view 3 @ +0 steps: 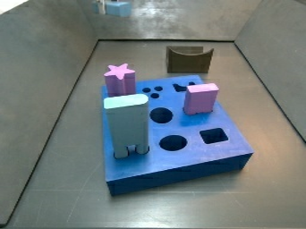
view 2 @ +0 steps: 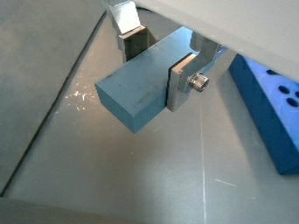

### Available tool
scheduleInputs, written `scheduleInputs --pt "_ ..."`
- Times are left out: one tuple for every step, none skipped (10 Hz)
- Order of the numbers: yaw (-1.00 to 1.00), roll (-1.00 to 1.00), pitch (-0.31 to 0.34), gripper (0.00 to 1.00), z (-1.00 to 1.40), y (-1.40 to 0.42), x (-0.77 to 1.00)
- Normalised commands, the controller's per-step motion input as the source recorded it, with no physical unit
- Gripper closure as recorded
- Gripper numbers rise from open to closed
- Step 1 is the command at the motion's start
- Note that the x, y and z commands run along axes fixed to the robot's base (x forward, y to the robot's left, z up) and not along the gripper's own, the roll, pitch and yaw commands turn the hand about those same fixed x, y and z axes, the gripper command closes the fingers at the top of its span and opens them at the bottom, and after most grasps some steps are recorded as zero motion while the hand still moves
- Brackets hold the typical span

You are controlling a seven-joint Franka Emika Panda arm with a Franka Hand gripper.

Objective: Pick up the rectangle object. Move up. Place the rectangle object on the fixture. Regrasp the rectangle object. Move to above the board. Insert the rectangle object.
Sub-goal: Place the rectangle object on the fixture.

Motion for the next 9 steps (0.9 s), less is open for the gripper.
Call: scheduleInputs --pt "0.03 0.17 0.169 1.00 0.39 0.01 -0.01" --pt "0.03 0.17 0.168 1.00 0.31 0.01 -0.01" --pt "-1.00 0.06 -0.068 1.00 -0.08 -0.20 1.00" --pt "-1.00 0.06 -0.066 1.00 -0.10 -0.20 1.00" --pt "-1.00 0.06 -0.069 1.00 -0.10 -0.17 1.00" --pt "-1.00 0.05 -0.072 1.00 -0.10 -0.17 1.00" --pt "-1.00 0.05 -0.078 1.00 -0.09 -0.15 1.00" --pt "-1.00 0.05 -0.083 1.00 -0.10 -0.15 1.00" --pt "-1.00 0.04 -0.089 1.00 -0.09 -0.13 1.00"
